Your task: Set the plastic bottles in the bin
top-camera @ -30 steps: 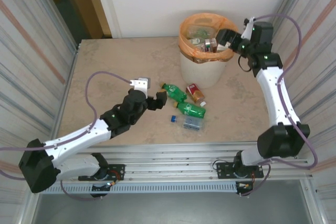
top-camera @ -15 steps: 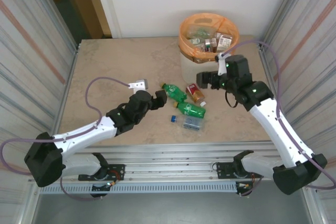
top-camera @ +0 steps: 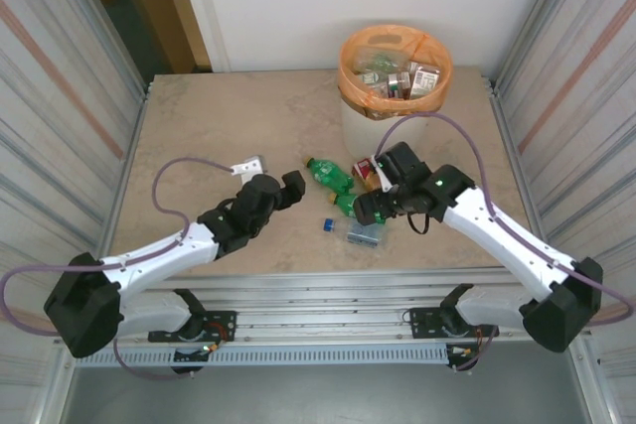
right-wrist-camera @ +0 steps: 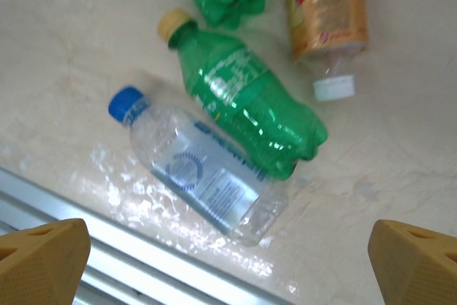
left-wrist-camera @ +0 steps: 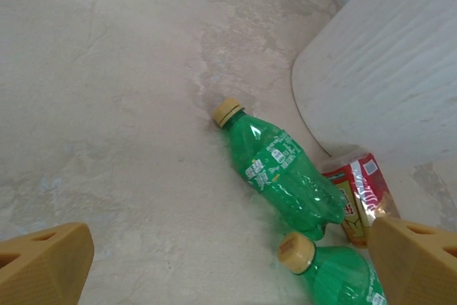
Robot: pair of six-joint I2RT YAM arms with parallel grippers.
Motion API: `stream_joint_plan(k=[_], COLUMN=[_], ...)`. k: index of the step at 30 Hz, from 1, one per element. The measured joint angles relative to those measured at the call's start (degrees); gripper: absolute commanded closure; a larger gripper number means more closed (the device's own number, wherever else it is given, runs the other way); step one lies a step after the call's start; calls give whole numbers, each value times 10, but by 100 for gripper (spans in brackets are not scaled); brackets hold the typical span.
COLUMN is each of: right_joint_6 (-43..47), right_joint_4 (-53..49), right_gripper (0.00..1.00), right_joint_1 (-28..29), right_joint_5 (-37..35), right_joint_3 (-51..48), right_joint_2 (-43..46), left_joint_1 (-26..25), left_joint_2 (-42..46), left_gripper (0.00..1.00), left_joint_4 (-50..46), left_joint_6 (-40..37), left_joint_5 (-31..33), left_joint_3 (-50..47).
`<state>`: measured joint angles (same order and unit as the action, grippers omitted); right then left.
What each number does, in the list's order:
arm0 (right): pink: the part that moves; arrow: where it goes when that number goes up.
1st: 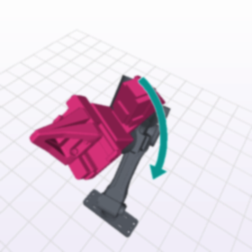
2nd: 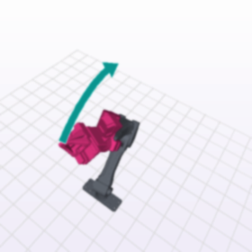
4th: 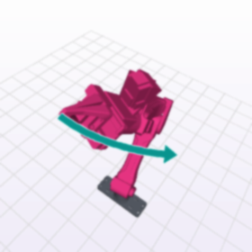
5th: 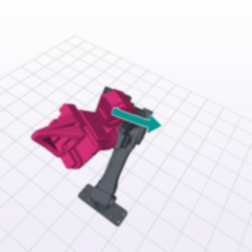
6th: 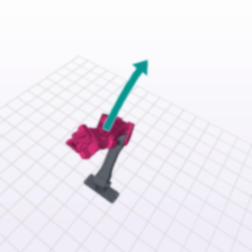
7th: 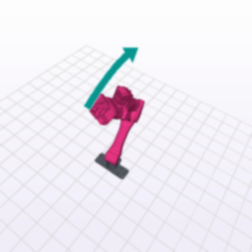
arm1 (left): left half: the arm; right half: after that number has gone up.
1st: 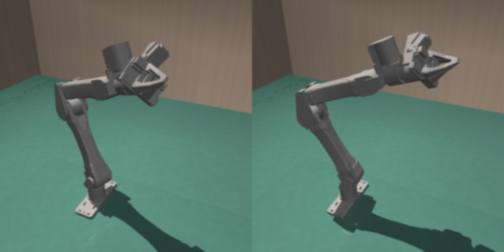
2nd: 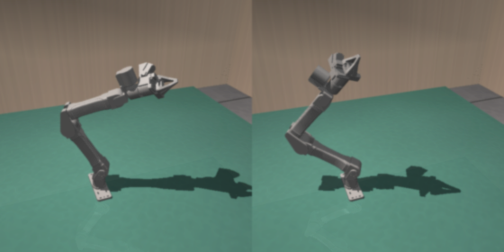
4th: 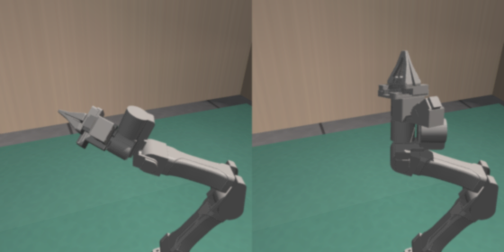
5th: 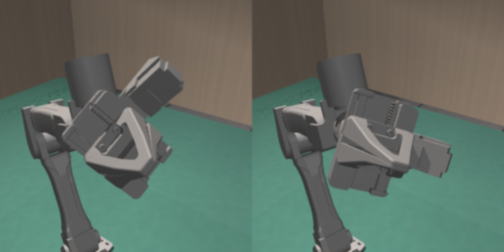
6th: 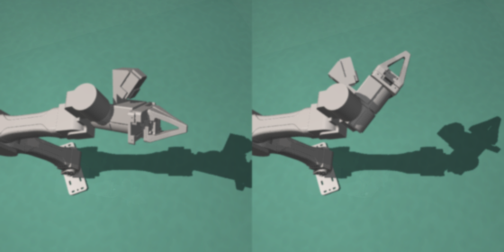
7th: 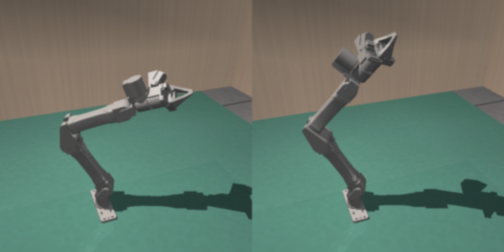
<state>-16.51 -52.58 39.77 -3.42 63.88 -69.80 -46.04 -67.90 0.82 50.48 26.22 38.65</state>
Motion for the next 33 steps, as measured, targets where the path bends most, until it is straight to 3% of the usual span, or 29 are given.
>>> stream_joint_plan(k=[16,33], right_joint_6=[7,47], right_joint_4=[-37,2], right_gripper=[12,8], right_joint_1=[67,68], right_joint_5=[2,-14], right_joint_3=[12,12], right_joint_2=[-125,-209], left_joint_1=[11,26], left_joint_2=[51,93], left_gripper=[1,1], left_joint_4=[-10,-21], left_joint_6=[56,78], left_joint_5=[15,22], left_joint_3=[-51,-84])
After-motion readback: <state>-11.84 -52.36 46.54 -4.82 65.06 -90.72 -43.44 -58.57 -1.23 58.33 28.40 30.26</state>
